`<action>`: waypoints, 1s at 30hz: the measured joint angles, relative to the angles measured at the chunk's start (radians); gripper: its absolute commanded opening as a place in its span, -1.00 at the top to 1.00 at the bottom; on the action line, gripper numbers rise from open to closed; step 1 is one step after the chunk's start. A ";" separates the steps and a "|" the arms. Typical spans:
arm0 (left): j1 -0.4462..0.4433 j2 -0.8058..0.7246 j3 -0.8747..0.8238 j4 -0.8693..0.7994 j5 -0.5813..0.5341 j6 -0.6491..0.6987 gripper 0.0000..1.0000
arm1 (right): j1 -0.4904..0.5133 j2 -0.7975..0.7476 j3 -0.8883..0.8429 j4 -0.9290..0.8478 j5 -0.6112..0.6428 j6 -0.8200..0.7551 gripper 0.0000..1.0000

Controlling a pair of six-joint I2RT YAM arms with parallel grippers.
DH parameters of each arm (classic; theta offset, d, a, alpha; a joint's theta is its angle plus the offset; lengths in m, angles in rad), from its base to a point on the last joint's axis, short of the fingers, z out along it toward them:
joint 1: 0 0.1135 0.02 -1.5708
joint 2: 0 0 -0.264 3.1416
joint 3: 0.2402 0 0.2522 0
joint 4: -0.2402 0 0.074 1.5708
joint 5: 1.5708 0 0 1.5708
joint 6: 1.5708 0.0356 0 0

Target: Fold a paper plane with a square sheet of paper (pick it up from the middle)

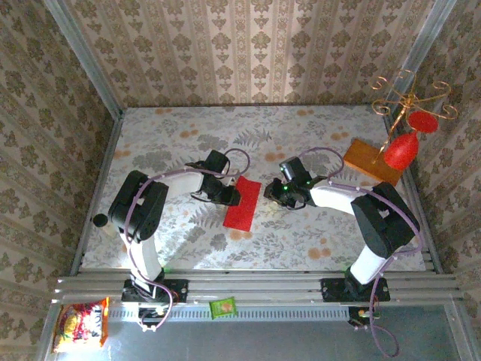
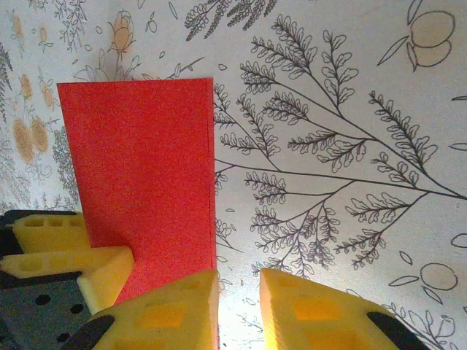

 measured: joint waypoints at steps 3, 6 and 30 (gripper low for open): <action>0.000 0.001 0.001 -0.002 -0.001 0.000 0.38 | 0.002 0.000 0.000 0.000 0.000 0.000 0.52; -0.001 0.003 0.002 -0.002 -0.002 -0.001 0.37 | 0.004 0.000 0.000 0.001 0.000 0.000 0.51; -0.002 0.010 0.007 -0.006 -0.002 -0.002 0.36 | 0.052 0.014 0.011 0.024 -0.013 0.003 0.57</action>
